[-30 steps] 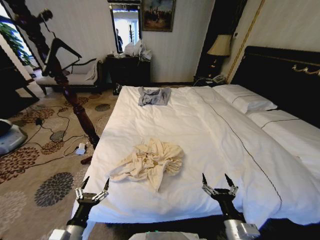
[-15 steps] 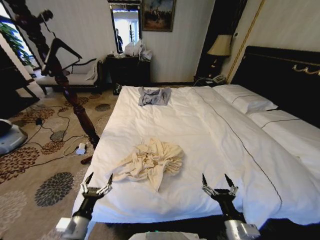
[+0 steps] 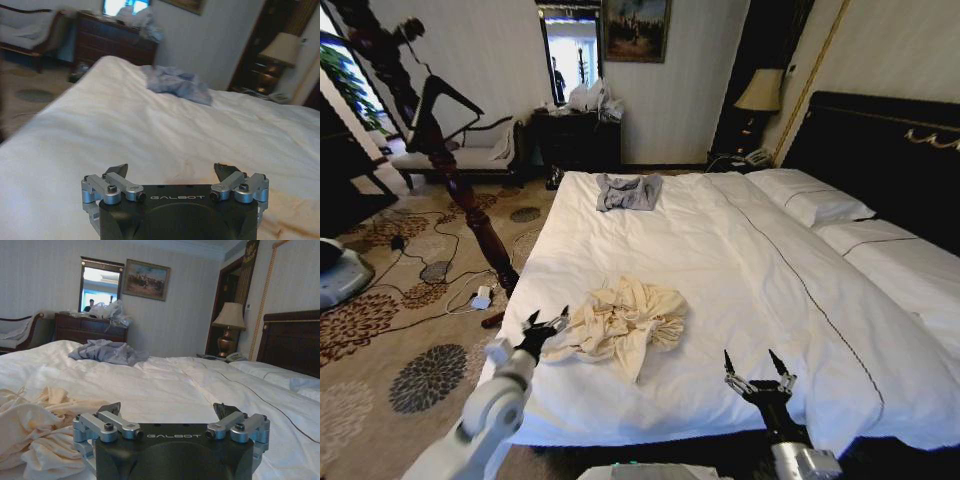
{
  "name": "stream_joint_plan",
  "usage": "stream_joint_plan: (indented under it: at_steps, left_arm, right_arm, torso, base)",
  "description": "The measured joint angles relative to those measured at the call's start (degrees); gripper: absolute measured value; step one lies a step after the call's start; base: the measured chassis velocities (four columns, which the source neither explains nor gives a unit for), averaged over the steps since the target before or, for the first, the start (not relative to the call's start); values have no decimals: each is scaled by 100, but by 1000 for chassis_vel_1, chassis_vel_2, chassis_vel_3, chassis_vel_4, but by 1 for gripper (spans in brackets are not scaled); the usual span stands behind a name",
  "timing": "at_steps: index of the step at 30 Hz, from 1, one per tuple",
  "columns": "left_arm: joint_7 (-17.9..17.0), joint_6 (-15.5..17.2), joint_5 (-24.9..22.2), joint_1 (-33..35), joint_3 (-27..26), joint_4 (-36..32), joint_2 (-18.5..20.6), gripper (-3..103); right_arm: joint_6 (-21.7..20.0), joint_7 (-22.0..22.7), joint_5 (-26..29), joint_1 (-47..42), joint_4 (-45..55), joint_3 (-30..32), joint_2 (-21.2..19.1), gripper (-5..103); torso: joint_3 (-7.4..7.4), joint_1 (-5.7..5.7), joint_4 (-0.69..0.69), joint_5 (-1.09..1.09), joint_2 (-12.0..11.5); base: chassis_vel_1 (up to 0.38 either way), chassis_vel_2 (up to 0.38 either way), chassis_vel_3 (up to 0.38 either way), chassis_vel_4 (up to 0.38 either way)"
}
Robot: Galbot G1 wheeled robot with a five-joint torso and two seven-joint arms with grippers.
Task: Pick up the clothes from the bed and hang them on the clothes hanger.
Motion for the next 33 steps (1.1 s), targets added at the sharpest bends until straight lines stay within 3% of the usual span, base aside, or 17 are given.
stream_joint_plan:
  at_steps: [3,5,11,19,25,30,33]
  left_arm:
    - [-45,61,-448,-892,609,442,-35,98]
    - [-112,119,-561,-1126,779,552,-97,97]
    - [-914,715,-1325,-1887,1427,832,-438,97]
    - [-1459,991,-1856,-2009,1472,910,-648,100]
    - [-1550,1092,-2076,-2042,1456,989,-670,97]
    - [-1549,1100,-2102,-2329,1500,1320,-836,81]
    - [-1578,1112,-2118,-2490,1584,1406,-894,80]
  right_arm:
    - [-36,2,-27,1,19,-5,72,100]
    - [-39,3,-27,-1,18,-3,87,100]
    - [-60,43,-25,63,-31,-19,186,100]
    - [-70,75,-22,112,-94,-101,217,100]
    - [-76,104,17,173,-93,-104,195,100]
    - [-83,112,47,107,-5,-93,208,100]
    - [-76,121,47,84,1,-83,239,100]
  torso:
    - [0,1,1,1,0]
    - [1,1,1,0,-1]
    - [0,0,2,1,-1]
    - [-1,-1,2,1,0]
    - [-1,-1,3,1,0]
    - [-1,-1,2,0,0]
    - [-1,-1,0,0,0]
  base:
    - [0,0,0,0]
    - [0,0,0,0]
    - [0,0,0,0]
    - [0,0,0,0]
    - [0,0,0,0]
    - [0,0,0,0]
    - [0,0,0,0]
